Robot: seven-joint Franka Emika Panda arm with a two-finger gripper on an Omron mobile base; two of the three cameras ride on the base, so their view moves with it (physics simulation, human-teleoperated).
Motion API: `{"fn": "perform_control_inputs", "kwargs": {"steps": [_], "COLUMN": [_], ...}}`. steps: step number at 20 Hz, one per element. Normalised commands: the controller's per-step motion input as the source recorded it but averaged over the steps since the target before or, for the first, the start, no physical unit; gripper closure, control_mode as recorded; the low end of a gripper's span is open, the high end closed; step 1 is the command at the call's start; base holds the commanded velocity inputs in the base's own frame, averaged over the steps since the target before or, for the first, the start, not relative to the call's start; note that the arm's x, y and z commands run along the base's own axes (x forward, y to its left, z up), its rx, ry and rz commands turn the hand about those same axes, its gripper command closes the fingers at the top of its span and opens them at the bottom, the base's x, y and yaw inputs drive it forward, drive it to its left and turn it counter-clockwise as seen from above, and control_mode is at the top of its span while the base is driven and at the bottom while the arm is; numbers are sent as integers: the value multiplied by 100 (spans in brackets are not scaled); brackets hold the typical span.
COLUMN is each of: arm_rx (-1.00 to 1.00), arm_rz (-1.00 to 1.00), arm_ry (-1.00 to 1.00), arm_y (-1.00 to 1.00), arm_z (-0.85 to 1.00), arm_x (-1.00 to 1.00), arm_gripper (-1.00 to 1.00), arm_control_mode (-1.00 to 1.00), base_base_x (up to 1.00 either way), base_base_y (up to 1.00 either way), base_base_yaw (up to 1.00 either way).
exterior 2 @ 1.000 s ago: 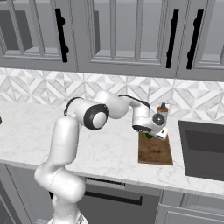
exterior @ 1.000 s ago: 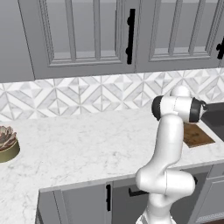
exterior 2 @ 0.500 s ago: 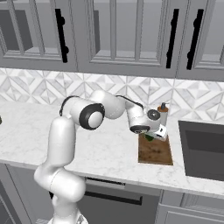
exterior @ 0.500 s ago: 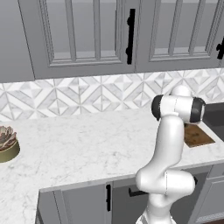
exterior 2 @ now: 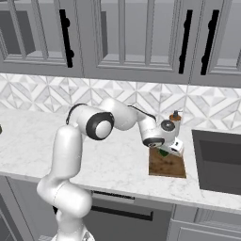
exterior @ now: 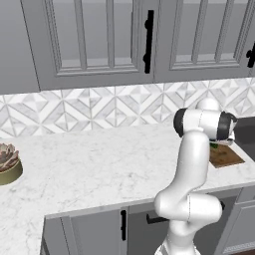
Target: Pick up the sponge from the counter and clean the cutting board by briefly scrubbing or pressing down on the cutting board. Once finished, release the sponge.
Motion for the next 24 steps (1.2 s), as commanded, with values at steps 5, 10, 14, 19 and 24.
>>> {"fn": "perform_control_inputs", "kwargs": {"steps": [5, 10, 14, 19, 24], "arm_rx": [0, 6, 1, 4, 2], "arm_rz": [-1, -10, -6, -2, 0], "arm_ry": [-3, 0, 0, 0, 3], "arm_y": [17, -12, -12, -31, -16], "arm_z": [-100, 30, 26, -8, -82], "arm_x": [-2, 4, 11, 66, 52], "arm_gripper": [100, 100, 100, 100, 100], "arm_control_mode": [-100, -100, -100, -100, -100], "base_base_x": [0, 0, 0, 0, 0], "base_base_y": [0, 0, 0, 0, 0], "base_base_yaw": [0, 0, 0, 0, 0]}}
